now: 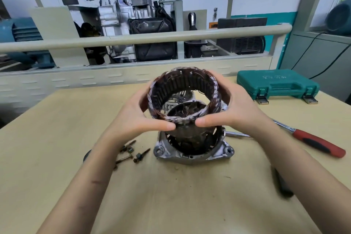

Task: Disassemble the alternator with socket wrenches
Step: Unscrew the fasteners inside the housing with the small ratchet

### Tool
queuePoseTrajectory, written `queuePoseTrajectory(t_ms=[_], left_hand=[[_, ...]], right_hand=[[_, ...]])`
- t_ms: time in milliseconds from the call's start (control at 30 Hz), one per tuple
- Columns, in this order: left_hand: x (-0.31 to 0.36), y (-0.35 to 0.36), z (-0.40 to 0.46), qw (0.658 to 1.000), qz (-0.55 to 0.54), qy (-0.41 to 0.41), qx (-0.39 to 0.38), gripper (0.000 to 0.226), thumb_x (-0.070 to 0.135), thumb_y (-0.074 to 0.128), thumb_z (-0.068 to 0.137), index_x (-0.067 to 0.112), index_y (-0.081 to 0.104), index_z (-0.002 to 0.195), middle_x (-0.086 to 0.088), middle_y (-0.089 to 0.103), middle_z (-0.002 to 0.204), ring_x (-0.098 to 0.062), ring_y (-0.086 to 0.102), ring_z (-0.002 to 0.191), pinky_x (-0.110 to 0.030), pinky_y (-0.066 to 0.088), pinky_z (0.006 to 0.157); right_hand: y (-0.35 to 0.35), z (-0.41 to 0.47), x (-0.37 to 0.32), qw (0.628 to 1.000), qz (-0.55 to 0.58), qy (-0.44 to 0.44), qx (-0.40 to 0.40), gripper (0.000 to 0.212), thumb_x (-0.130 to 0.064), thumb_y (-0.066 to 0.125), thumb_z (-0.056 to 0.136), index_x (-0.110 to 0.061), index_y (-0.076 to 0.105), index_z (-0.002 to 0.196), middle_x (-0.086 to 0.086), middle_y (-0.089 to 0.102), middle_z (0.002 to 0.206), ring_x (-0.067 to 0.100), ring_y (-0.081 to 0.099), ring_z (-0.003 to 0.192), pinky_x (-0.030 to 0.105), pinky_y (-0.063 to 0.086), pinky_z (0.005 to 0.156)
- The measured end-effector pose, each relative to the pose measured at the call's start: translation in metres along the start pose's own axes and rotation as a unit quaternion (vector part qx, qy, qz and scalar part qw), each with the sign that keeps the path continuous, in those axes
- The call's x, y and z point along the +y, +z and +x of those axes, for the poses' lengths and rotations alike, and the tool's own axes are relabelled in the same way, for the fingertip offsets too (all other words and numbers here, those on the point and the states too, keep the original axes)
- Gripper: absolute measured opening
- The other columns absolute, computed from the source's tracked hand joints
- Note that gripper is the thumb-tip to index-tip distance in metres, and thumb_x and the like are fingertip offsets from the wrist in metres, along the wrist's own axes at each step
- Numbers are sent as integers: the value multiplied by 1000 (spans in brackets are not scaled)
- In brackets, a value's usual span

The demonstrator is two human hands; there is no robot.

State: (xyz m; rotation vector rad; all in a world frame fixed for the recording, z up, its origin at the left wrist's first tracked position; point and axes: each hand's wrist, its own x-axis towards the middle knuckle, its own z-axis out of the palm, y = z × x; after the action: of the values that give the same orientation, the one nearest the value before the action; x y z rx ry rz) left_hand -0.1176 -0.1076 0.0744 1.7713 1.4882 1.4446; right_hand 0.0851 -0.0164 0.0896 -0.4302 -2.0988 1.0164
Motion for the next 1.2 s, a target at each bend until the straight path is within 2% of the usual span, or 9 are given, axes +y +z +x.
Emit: queuePoseTrajectory(t_ms=[200, 300, 500, 600, 733, 800, 933, 1033, 1200], left_hand=[[2, -37, -53, 1000, 9, -27, -7, 104, 44, 84, 31, 19, 47, 126, 18, 61, 121, -1, 54, 114, -10, 42, 88], [-13, -53, -87, 995, 33, -72, -58, 108, 41, 85, 29, 12, 48, 126, 17, 61, 121, 0, 56, 112, -12, 43, 89], [-56, -57, -119, 982, 34, -175, -56, 105, 30, 83, 24, 23, 52, 124, 17, 59, 125, -6, 49, 122, -30, 34, 105], [-69, -57, -120, 980, 20, -190, -63, 109, 28, 84, 25, 26, 48, 128, 18, 57, 127, -3, 48, 123, -27, 34, 104], [-71, -63, -115, 975, 11, -190, -111, 108, 30, 86, 30, 30, 43, 129, 25, 52, 128, 3, 46, 122, -9, 37, 94], [-71, -65, -115, 971, 2, -196, -133, 108, 31, 87, 32, 34, 38, 129, 30, 50, 128, 8, 43, 121, -4, 36, 89], [-70, -66, -116, 976, 14, -190, -105, 118, 33, 88, 29, 39, 31, 132, 37, 43, 129, 16, 38, 121, -1, 33, 89], [-67, -64, -117, 983, 56, -151, -84, 113, 36, 88, 28, 35, 37, 130, 38, 46, 126, 12, 44, 119, -1, 34, 89], [-61, -61, -119, 988, 66, -127, -58, 108, 51, 89, 25, 31, 47, 122, 38, 52, 118, 12, 51, 111, -1, 36, 88]], right_hand=[[59, -14, -14, 998, 44, 29, -22, 77, -36, 87, 45, -37, 54, 114, -18, 64, 108, -1, 60, 102, 24, 47, 90], [103, -38, 0, 994, 95, 52, -17, 71, -23, 89, 44, -40, 55, 104, -19, 65, 107, -4, 58, 103, 15, 43, 91], [139, -59, 30, 988, 104, 109, -44, 73, -25, 88, 45, -49, 54, 104, -23, 62, 111, -6, 54, 108, 18, 41, 94], [144, -59, 37, 986, 92, 127, -54, 78, -33, 87, 44, -39, 52, 114, -18, 60, 117, -1, 52, 113, 30, 41, 100], [132, -54, 33, 986, 15, 113, -119, 75, -40, 83, 56, -52, 41, 117, -42, 43, 112, -27, 36, 107, -1, 28, 89], [112, -52, 29, 985, -18, 94, -145, 64, -36, 80, 66, -41, 48, 122, -42, 45, 101, -31, 40, 94, -5, 30, 80], [64, -53, 16, 999, -22, 39, 12, 16, -34, 68, 75, -38, 60, 88, -10, 64, 74, -3, 56, 66, 9, 42, 61], [28, -40, 18, 985, -117, -13, 130, 19, -28, 65, 82, -32, 61, 99, -13, 60, 82, 0, 55, 77, 14, 42, 67], [19, -7, 30, 973, -224, -4, 49, 27, -20, 60, 87, -14, 65, 112, -12, 55, 105, -2, 48, 96, 12, 37, 88]])
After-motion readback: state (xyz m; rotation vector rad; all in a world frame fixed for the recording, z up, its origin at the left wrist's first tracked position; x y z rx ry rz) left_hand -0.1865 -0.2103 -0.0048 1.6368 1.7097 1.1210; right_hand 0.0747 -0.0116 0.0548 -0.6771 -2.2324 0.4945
